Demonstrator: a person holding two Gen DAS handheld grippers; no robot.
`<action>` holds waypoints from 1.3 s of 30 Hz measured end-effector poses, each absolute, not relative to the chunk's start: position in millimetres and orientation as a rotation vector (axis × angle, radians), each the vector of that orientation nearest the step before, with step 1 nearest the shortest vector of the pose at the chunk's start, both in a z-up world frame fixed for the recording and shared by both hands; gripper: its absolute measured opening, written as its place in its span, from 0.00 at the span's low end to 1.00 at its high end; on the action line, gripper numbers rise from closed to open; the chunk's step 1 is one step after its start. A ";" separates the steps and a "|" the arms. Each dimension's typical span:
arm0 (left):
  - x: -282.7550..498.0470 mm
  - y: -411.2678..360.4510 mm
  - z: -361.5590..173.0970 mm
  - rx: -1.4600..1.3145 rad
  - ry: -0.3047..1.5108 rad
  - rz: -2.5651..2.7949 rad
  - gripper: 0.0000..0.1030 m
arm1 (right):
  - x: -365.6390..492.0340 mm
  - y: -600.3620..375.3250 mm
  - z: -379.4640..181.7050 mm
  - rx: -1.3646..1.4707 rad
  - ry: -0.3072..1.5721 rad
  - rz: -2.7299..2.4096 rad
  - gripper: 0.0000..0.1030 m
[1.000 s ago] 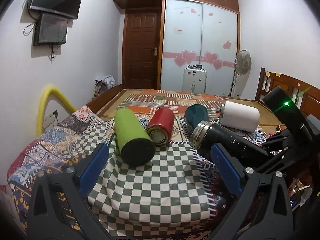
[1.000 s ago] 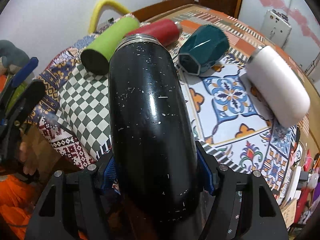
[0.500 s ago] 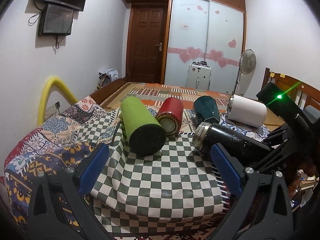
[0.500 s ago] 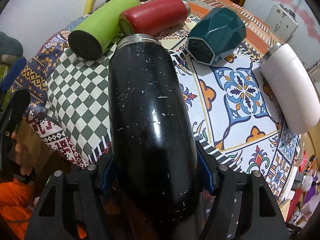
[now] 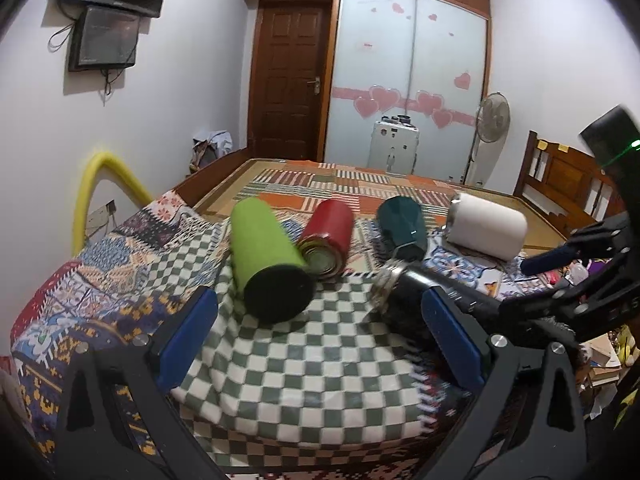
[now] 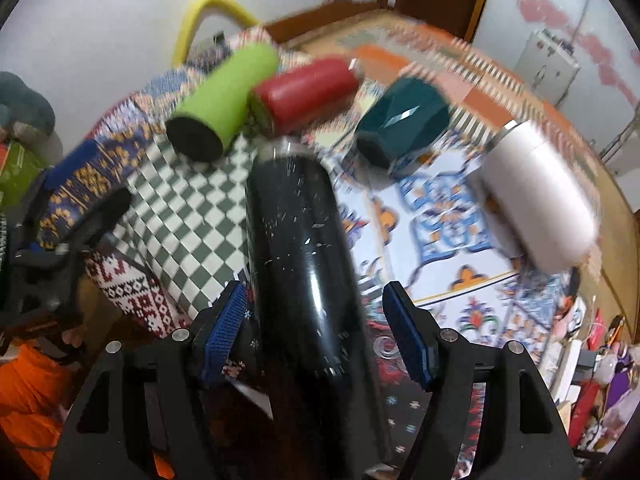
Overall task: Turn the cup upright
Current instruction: 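Lift the black thermos with the right tool and carry it toward the left tool, then close the left tool on the thermos while the right tool releases it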
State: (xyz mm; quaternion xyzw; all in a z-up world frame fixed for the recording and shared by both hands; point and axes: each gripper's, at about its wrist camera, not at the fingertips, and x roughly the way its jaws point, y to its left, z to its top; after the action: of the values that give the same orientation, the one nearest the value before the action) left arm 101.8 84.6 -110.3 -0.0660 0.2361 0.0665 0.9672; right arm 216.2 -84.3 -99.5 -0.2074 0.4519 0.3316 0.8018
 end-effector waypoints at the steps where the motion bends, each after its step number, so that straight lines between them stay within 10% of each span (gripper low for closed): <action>1: 104.7 80.1 -106.9 -0.132 0.482 0.123 1.00 | 212.3 -89.3 -93.4 -0.436 0.932 0.701 0.66; 11: 176.6 29.8 -100.7 -0.158 0.739 0.032 1.00 | 184.8 -162.5 -52.8 -0.313 0.604 0.599 0.77; 33: 255.7 -3.5 -145.5 -0.281 1.096 0.043 0.99 | 188.2 -222.2 -81.6 -0.171 0.500 0.553 0.77; 39: 250.9 -15.4 -144.1 -0.146 1.088 -0.085 0.77 | 189.3 -225.8 -84.6 -0.155 0.511 0.559 0.77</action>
State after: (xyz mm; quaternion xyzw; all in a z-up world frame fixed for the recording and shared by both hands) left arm 250.9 -15.4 -144.1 -0.0692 0.5169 -0.0404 0.8523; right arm 189.3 -225.8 -84.6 -0.0757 0.2490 0.2724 0.9263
